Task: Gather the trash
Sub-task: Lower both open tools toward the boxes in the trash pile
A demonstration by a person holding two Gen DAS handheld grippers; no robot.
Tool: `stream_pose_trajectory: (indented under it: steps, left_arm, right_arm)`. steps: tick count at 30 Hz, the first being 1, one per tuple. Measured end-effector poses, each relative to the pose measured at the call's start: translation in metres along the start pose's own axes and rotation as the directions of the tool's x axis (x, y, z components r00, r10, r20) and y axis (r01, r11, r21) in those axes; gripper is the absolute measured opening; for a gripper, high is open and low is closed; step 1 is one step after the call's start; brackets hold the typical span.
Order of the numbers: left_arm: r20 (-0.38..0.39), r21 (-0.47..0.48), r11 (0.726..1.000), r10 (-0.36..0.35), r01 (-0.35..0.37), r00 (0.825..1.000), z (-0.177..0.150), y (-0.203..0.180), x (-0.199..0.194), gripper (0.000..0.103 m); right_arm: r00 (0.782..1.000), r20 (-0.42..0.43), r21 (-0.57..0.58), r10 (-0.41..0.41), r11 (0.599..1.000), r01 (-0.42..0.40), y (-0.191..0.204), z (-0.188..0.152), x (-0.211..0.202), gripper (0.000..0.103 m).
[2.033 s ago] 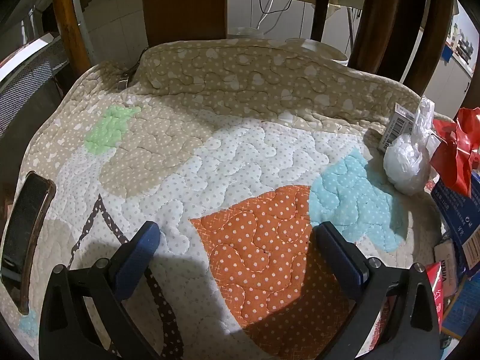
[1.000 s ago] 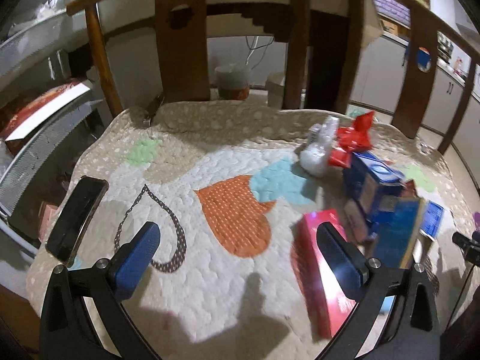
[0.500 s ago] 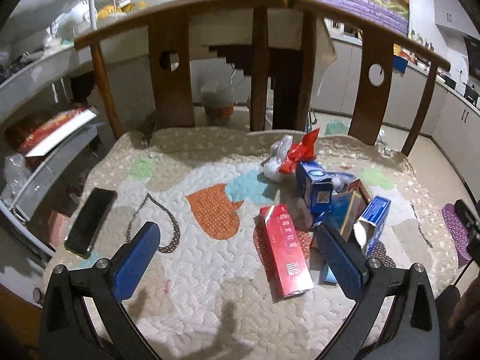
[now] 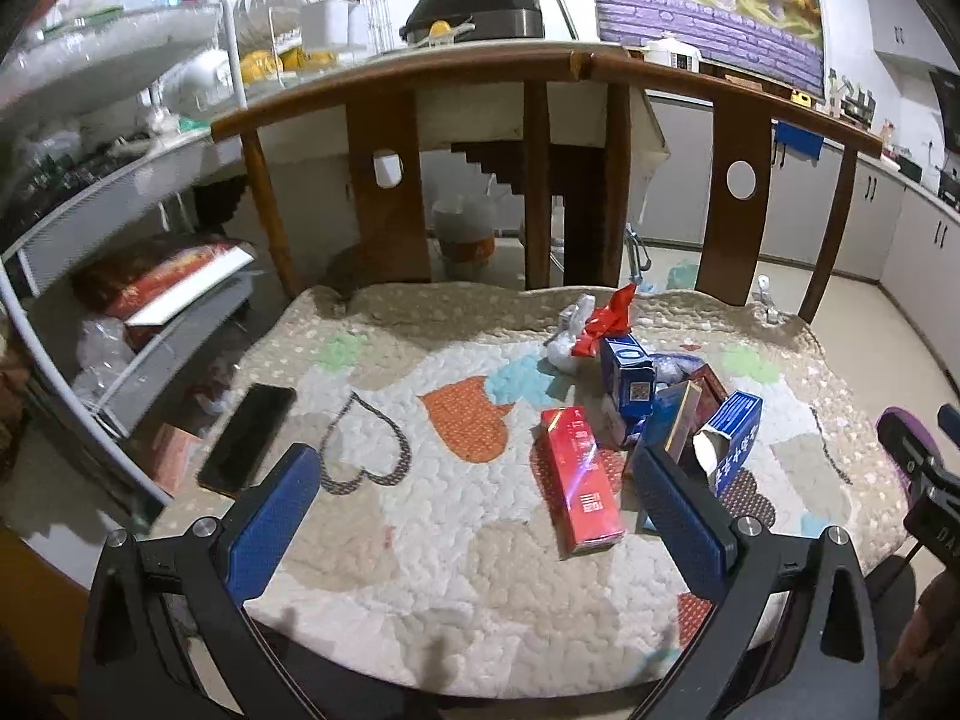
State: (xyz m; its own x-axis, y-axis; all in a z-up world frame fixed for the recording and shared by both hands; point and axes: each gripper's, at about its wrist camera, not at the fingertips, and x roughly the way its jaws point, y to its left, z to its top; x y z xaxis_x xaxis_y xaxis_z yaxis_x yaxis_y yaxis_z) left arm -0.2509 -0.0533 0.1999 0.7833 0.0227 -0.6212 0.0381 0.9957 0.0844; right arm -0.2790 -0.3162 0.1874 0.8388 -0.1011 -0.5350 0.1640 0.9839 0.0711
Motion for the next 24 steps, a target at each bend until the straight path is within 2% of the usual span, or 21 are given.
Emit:
stream_pose_trajectory:
  steps: [12,24]
  left_arm:
    - [0.0,0.055,0.998,-0.027,0.027,1.0,-0.01,-0.015,-0.019,0.103]
    - [-0.059,0.058,0.998,-0.026,0.029,0.998,-0.018,-0.019,-0.003,0.103]
  right_arm:
    - [0.999,-0.034,0.037,0.02,0.999,-0.019,0.004,-0.004,-0.013,0.103]
    - [0.998,-0.059,0.051,0.038,0.998,-0.035,0.004,-0.006,-0.009,0.103]
